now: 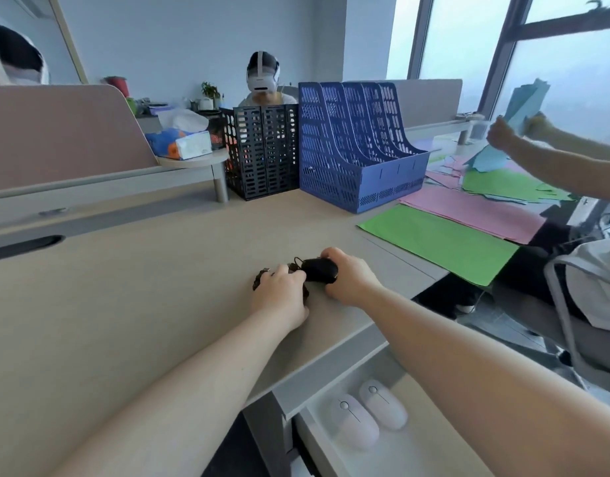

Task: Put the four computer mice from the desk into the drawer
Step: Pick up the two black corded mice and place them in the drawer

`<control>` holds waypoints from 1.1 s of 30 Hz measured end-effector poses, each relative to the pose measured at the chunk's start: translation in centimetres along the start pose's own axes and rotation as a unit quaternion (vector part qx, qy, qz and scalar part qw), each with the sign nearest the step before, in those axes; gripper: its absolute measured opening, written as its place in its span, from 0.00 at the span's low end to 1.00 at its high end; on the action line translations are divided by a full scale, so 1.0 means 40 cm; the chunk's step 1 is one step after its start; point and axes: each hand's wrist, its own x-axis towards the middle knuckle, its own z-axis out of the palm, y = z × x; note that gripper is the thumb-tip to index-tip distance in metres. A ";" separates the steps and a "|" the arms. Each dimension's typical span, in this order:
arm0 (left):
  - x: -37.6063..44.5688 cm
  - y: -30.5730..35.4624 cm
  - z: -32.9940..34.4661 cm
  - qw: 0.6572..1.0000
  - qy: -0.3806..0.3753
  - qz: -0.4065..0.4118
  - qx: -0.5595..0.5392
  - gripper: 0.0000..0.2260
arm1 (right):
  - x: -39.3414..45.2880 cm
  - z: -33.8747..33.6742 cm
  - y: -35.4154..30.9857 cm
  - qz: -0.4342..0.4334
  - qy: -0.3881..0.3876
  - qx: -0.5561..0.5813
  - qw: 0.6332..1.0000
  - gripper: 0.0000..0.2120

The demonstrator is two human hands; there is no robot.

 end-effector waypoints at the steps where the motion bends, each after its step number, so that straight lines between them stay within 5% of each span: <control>1: -0.024 0.014 -0.006 1.000 -0.002 -0.001 -0.003 0.14 | -0.029 -0.008 0.008 0.005 0.007 0.014 1.000 0.23; 16: -0.342 0.337 0.045 0.994 -0.048 0.089 0.031 0.12 | -0.444 -0.119 0.227 0.092 0.068 0.068 0.991 0.19; 33: -0.425 0.365 0.371 0.980 -0.193 0.046 0.029 0.15 | -0.497 0.096 0.433 0.146 -0.137 -0.011 0.980 0.19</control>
